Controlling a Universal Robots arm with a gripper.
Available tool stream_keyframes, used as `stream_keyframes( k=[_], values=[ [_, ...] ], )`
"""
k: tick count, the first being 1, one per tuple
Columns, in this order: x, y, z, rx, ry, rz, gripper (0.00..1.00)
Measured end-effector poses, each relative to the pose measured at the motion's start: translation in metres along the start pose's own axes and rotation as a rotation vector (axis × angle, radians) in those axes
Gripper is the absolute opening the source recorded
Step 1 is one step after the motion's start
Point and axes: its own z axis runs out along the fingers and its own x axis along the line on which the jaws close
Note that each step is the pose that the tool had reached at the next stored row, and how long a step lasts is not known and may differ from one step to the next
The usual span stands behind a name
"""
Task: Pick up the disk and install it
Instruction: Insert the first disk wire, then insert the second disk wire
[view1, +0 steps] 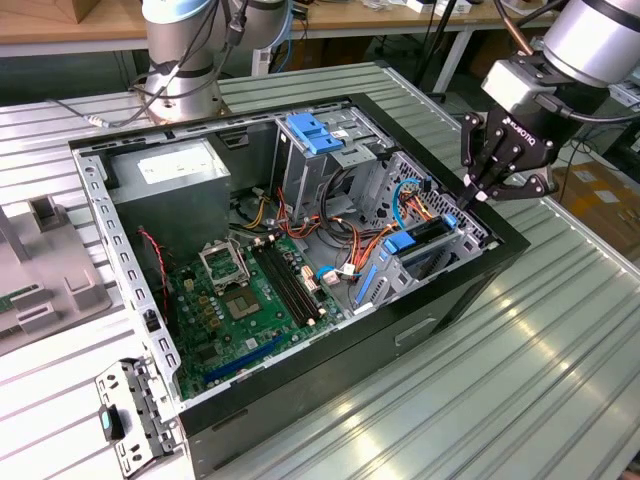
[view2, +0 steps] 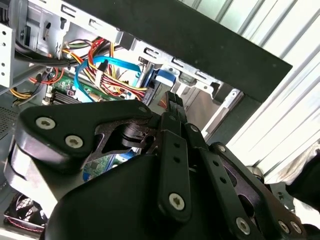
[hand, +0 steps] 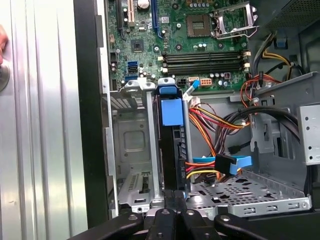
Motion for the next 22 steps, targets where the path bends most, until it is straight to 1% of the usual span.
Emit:
stream_keyframes(
  k=[17,19,20,22],
  values=[
    [-0.0009,-0.0001,0.0,0.0,0.0001,0.0,0.11],
    [-0.0009,-0.0001,0.0,0.0,0.0001,0.0,0.24],
    [-0.0009,0.0,0.0,0.0,0.0001,0.0,0.24],
    [-0.0009,-0.0001,0.0,0.0,0.0001,0.0,0.36]
  ],
)
